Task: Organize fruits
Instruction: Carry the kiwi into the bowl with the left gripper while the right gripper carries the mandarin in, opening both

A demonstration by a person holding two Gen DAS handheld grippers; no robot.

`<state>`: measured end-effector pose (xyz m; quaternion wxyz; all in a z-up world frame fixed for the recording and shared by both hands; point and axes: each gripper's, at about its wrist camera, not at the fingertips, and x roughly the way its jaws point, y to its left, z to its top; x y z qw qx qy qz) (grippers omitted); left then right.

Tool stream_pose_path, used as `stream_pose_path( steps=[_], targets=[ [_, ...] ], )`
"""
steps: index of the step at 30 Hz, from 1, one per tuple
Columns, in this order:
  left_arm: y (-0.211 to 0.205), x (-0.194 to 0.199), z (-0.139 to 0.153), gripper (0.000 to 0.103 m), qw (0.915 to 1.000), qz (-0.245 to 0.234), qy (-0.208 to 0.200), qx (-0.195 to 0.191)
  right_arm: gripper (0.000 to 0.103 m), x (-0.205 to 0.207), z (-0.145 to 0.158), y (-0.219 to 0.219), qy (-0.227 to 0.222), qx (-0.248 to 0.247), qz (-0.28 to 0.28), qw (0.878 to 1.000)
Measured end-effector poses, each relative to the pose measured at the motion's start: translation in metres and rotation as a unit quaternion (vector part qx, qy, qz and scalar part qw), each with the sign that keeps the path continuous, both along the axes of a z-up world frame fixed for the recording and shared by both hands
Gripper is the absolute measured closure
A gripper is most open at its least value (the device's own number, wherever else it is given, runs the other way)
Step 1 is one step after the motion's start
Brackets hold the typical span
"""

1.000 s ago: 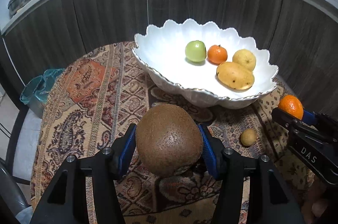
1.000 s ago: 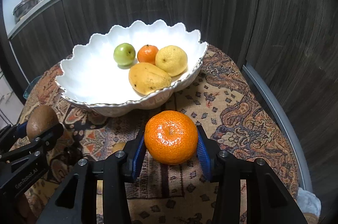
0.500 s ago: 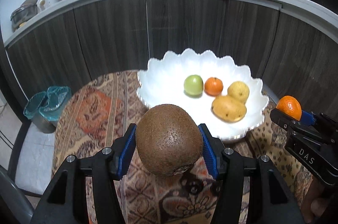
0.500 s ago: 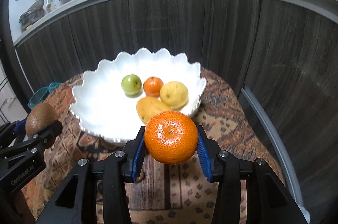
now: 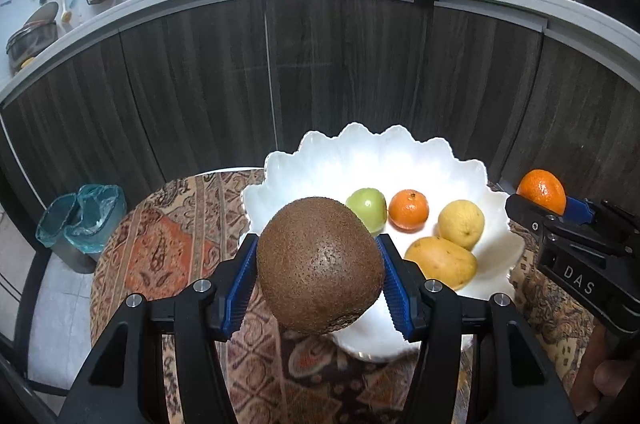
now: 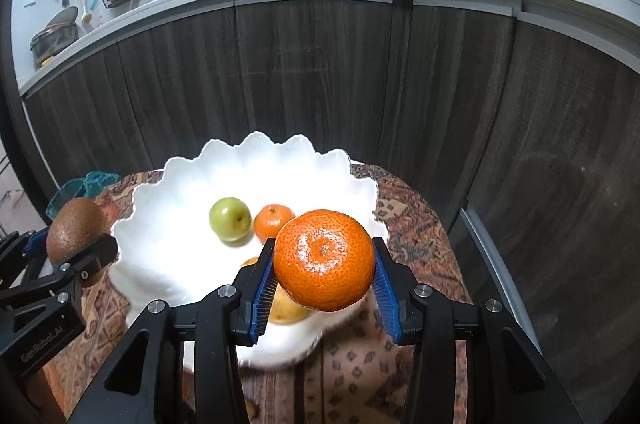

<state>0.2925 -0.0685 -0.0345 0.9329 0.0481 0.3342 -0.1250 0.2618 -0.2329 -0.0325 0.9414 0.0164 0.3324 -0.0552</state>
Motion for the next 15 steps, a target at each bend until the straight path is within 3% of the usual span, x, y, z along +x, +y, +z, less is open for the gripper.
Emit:
stream_pose_path(
  steps=[15],
  targets=[
    [-0.001,0.027,-0.035,0.046,0.9989,-0.007,0.046,-0.003,0.058,0.03,-0.031,0.001,0.041,0.014,0.01,0.999]
  ],
)
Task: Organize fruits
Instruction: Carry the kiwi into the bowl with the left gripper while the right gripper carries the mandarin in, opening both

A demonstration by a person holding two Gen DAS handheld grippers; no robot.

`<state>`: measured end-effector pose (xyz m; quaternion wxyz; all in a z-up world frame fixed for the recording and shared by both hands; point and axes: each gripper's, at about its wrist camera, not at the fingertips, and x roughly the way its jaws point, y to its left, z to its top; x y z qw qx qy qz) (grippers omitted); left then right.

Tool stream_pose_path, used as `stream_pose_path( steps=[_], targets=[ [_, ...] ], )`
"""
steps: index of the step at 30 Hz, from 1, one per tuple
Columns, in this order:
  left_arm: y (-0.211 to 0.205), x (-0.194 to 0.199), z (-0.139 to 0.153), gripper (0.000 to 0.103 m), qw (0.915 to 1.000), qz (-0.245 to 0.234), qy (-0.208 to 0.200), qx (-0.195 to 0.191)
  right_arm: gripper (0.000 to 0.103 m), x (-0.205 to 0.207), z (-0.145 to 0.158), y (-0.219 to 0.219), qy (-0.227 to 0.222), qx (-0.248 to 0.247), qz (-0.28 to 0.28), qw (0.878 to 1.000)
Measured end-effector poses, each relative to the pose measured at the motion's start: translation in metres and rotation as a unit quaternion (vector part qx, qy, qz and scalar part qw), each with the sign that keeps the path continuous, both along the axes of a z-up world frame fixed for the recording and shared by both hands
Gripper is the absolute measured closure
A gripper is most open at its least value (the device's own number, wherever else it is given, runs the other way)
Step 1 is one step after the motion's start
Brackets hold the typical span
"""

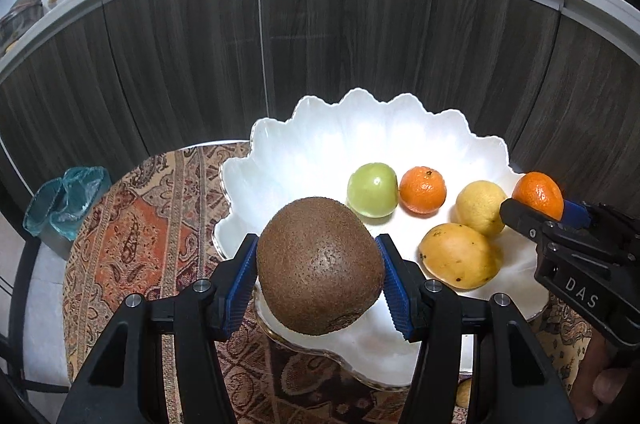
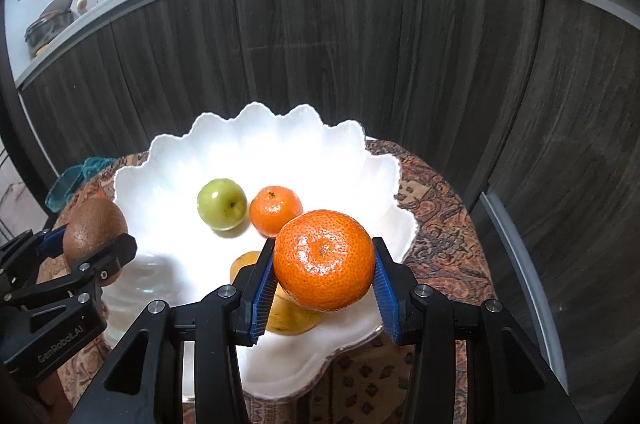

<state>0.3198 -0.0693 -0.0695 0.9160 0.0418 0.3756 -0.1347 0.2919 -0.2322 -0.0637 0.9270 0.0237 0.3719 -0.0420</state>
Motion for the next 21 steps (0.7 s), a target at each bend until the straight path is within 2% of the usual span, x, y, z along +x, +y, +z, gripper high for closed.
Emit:
stream_pose_path(
  steps=[2,3,4,5,6,7,9,15,21],
  targets=[
    [0.001,0.0,0.0,0.045,1.0,0.0,0.001,0.0,0.057,0.001,-0.002,0.002,0.003,0.002,0.002,1.0],
    [0.002,-0.001,0.002,0.04,1.0,0.001,-0.007,0.001,0.056,0.002,-0.002,0.002,0.004,0.001,0.0,1.0],
    [0.003,-0.003,0.004,0.028,0.9999,0.005,-0.015,0.005,0.054,0.002,-0.003,0.001,0.007,0.002,-0.003,1.0],
    [0.004,-0.006,0.008,0.022,0.9996,0.01,-0.026,0.008,0.051,0.002,-0.003,0.001,0.008,0.002,-0.005,1.0],
    [0.004,-0.008,0.011,0.015,0.9993,0.013,-0.033,0.008,0.037,0.002,-0.003,0.0,0.007,0.002,-0.008,1.0],
    [0.005,-0.01,0.014,0.015,0.9991,0.014,-0.04,0.008,0.022,0.0,-0.001,-0.001,0.003,0.0,-0.013,1.0],
    [0.006,-0.014,0.019,0.014,0.9988,0.016,-0.045,0.011,0.015,-0.005,0.004,-0.001,-0.011,-0.005,-0.021,1.0],
    [0.011,-0.025,0.031,0.002,0.998,0.023,-0.058,0.008,0.012,-0.015,0.015,-0.004,-0.022,-0.008,-0.036,0.999],
    [0.01,-0.037,0.04,0.001,0.9972,0.019,-0.072,0.009,0.012,-0.032,0.029,-0.003,-0.039,-0.02,-0.046,0.998]
  ],
)
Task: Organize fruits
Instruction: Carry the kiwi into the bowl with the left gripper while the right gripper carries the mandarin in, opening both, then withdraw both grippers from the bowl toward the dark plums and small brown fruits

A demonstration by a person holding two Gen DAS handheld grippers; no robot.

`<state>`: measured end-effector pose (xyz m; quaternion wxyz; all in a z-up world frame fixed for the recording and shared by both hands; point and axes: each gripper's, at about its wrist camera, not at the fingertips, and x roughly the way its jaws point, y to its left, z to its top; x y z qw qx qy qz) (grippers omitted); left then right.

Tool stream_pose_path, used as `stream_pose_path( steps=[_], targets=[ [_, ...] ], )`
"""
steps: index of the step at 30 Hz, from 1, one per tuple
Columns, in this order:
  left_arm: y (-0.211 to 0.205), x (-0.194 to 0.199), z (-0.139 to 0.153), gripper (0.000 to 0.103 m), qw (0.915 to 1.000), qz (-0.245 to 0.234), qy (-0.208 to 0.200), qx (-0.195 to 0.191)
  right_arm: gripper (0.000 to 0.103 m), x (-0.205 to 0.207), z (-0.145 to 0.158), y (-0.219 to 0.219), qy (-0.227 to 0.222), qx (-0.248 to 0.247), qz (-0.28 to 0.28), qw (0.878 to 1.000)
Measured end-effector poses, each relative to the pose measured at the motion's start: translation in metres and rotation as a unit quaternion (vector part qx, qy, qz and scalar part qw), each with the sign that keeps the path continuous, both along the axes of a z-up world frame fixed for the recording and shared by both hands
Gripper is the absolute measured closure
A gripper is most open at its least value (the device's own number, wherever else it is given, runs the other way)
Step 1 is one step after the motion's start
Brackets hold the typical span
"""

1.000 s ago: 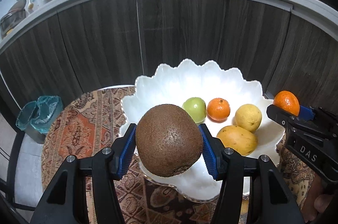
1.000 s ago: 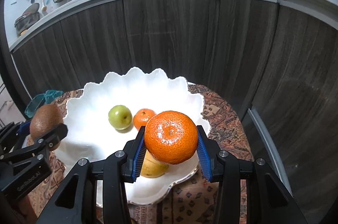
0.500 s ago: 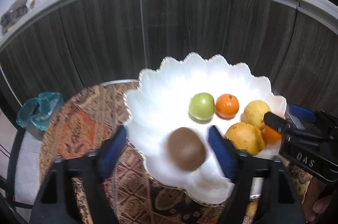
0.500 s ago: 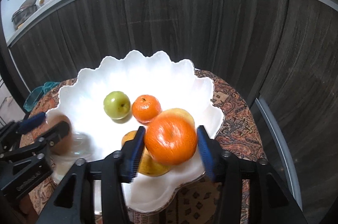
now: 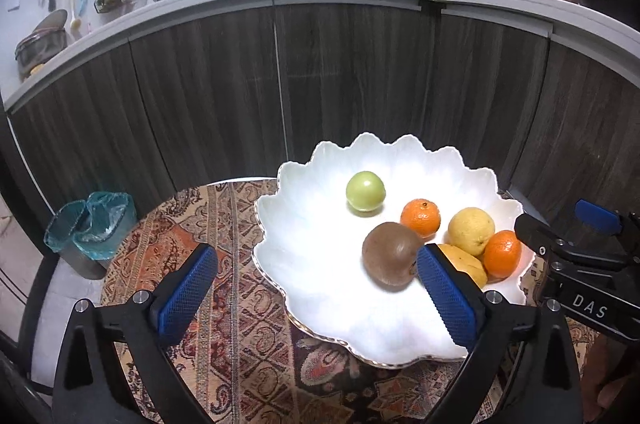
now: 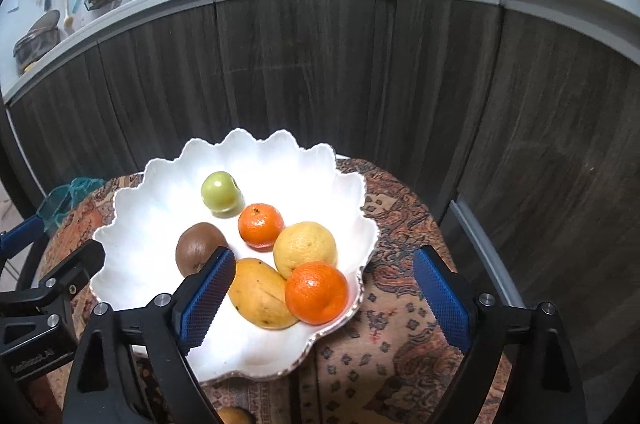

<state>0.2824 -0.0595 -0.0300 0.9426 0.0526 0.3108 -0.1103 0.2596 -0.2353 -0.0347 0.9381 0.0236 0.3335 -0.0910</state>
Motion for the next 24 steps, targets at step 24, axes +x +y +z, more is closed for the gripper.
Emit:
stream_pose_path(
  steps=[24],
  targets=[
    [0.005,-0.062,-0.011,0.001,0.9998,-0.003,0.011,0.014,0.012,-0.069,0.006,0.002,-0.01,-0.015,-0.006,1.0]
  ],
)
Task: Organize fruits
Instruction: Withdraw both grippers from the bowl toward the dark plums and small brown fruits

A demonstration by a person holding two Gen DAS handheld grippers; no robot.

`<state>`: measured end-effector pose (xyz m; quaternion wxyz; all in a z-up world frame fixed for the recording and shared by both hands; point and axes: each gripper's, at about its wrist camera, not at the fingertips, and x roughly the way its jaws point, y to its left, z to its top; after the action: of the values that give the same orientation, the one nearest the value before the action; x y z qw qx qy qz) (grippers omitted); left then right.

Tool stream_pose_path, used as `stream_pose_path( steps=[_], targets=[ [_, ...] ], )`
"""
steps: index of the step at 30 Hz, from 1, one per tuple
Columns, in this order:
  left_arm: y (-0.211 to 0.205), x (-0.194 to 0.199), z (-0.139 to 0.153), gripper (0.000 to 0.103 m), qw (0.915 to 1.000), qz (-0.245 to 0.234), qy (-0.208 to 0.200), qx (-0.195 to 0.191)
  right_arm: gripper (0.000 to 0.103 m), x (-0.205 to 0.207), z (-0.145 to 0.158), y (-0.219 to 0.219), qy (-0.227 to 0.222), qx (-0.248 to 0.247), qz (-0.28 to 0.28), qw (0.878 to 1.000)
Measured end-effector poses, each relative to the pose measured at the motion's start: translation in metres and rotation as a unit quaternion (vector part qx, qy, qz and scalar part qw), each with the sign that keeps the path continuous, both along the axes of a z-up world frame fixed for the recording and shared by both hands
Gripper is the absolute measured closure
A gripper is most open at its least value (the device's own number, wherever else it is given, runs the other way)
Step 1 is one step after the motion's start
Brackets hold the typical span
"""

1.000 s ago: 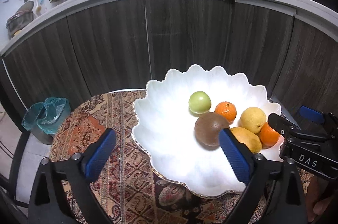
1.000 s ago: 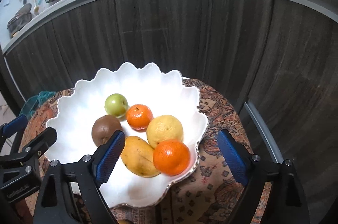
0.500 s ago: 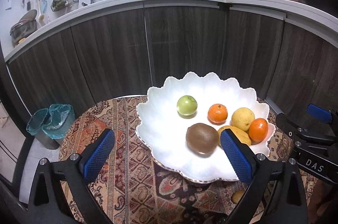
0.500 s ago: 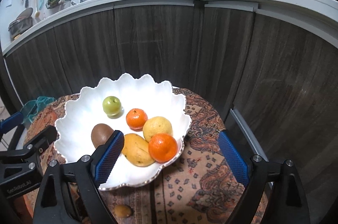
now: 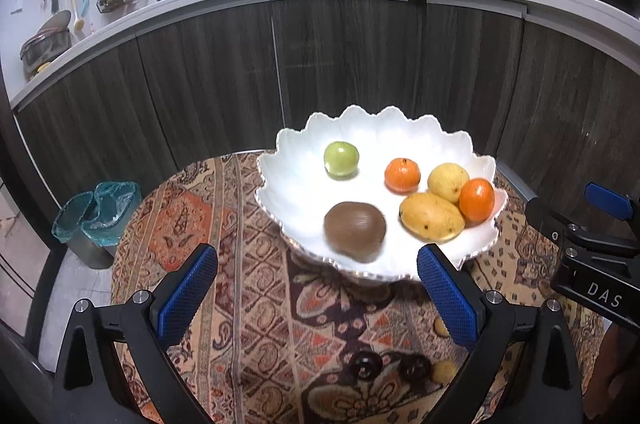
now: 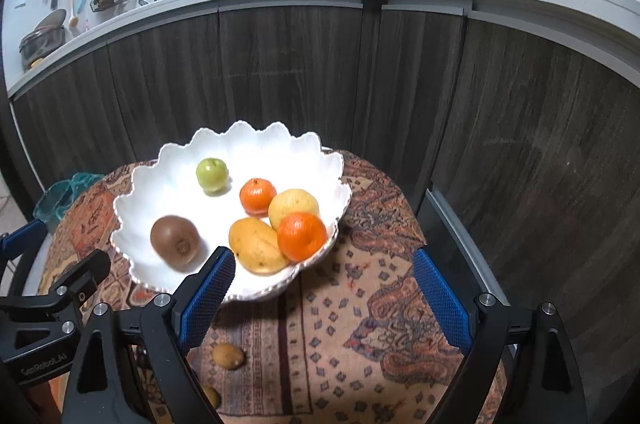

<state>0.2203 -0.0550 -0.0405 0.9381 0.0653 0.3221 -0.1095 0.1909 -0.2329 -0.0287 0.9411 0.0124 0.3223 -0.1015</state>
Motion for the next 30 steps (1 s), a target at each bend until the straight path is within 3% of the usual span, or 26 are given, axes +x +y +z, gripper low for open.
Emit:
stream_pose_path(
  steps=[21,30],
  targets=[
    [0.009,-0.021,-0.035,0.002,0.9995,-0.008,0.029,0.005,0.012,-0.018,-0.031,0.01,0.028,0.005,0.009,1.0],
    [0.006,-0.021,-0.056,0.015,0.9982,-0.02,0.055,0.017,0.012,-0.021,-0.05,0.01,0.048,0.012,0.007,0.999]
  ],
)
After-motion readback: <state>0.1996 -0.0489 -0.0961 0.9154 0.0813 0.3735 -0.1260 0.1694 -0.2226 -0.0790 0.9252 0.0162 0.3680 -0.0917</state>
